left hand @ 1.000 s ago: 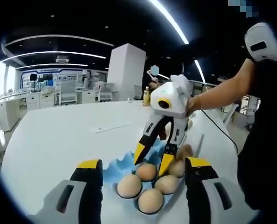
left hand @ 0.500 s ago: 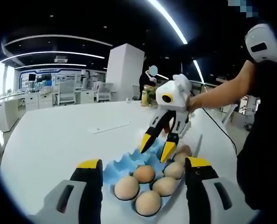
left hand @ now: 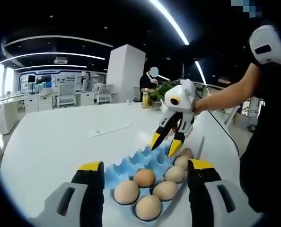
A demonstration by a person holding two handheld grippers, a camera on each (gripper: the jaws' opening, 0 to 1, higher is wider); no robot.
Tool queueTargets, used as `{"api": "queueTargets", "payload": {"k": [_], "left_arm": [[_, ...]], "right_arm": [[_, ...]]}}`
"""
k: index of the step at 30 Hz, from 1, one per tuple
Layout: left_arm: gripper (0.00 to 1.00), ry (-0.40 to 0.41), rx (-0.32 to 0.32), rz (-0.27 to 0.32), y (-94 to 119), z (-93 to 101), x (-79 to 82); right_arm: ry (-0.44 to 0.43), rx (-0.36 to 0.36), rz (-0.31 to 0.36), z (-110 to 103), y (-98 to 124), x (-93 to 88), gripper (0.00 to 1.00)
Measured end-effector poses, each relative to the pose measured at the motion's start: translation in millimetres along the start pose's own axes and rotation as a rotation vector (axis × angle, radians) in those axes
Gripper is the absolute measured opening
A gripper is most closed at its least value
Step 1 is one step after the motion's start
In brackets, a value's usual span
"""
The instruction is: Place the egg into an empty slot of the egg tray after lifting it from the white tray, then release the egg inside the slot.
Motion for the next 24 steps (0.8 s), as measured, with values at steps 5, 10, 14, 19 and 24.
{"api": "queueTargets", "payload": {"k": [5, 10, 14, 19, 24], "left_arm": [[0.73, 0.001, -0.005, 0.000, 0.0, 1.5, 0.4], [0.73, 0.003, -0.005, 0.003, -0.1, 1.7, 0.9], [0.73, -0.002, -0.008, 0.001, -0.5, 2.5, 0.9], [0.72, -0.002, -0.008, 0.005, -0.5, 2.8, 2.2], [0.72, -0.005, -0.009, 0.005, 0.3, 3.4, 3.0]], "right_arm": [[-0.010, -0.024, -0.022, -0.6, 10.5, -11.6, 0.30], [-0.027, -0.053, -0.028, -0.6, 26.6, -23.4, 0.30], [-0.030, -0.080, -0.036, -0.8, 34.9, -32.3, 0.30], [-0.030, -0.086, -0.061, -7.5, 45.0, -46.1, 0.30], [-0.063, -0.116, -0.080, -4.6, 57.6, -60.8, 0.29]]}}
Point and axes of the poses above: the point that each gripper's makers call its tool centre point, and the gripper's own axes: y roughly backward along the fingers, z roughly to its right, x roughly out of its top, the point moved 6 cm from there along y, roughly backward along the fingers, and after that the axes turned 5 degrees about y, right-handed, at the moved point
